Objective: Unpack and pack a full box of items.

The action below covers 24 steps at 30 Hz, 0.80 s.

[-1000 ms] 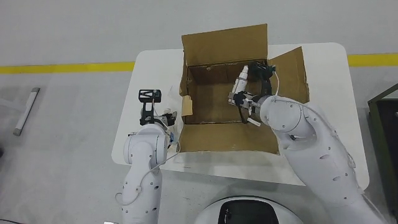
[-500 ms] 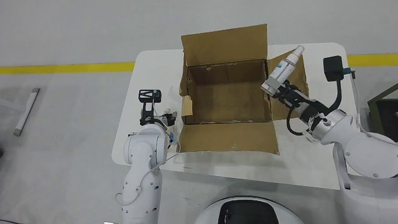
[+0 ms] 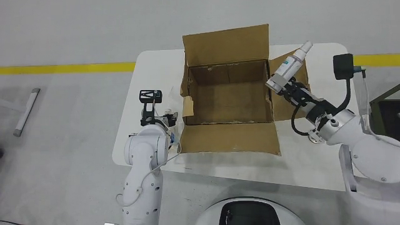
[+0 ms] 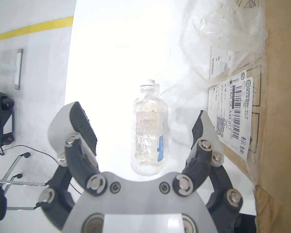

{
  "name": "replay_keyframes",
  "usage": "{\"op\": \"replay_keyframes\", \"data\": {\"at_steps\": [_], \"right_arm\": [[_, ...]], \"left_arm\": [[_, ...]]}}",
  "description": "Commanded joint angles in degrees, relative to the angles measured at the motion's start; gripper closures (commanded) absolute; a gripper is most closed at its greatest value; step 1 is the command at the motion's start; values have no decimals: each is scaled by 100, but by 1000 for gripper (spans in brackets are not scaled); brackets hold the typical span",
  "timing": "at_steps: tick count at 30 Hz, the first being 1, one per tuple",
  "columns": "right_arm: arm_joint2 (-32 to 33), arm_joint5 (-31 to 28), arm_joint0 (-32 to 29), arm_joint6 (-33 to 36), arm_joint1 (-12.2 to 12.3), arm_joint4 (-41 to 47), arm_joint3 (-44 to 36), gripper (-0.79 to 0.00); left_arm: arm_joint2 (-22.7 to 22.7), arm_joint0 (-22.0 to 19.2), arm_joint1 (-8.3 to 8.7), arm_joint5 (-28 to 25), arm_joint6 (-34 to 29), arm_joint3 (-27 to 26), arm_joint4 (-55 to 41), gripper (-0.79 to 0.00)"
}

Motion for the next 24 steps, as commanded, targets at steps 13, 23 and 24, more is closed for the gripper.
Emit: {"op": "replay_keyframes", "data": {"at_steps": [13, 23, 24], "right_arm": [[3181, -836, -1620, 2326, 437, -1907, -219, 0], [2516, -1816, -2393, 2691, 576, -3842, -38, 0], [2386, -1864, -2411, 2679, 584, -4019, 17, 0]], "left_arm": [[0, 0, 0, 0, 0, 0, 0, -785], [0, 0, 0, 0, 0, 0, 0, -785], [0, 0, 0, 0, 0, 0, 0, -785]]}}
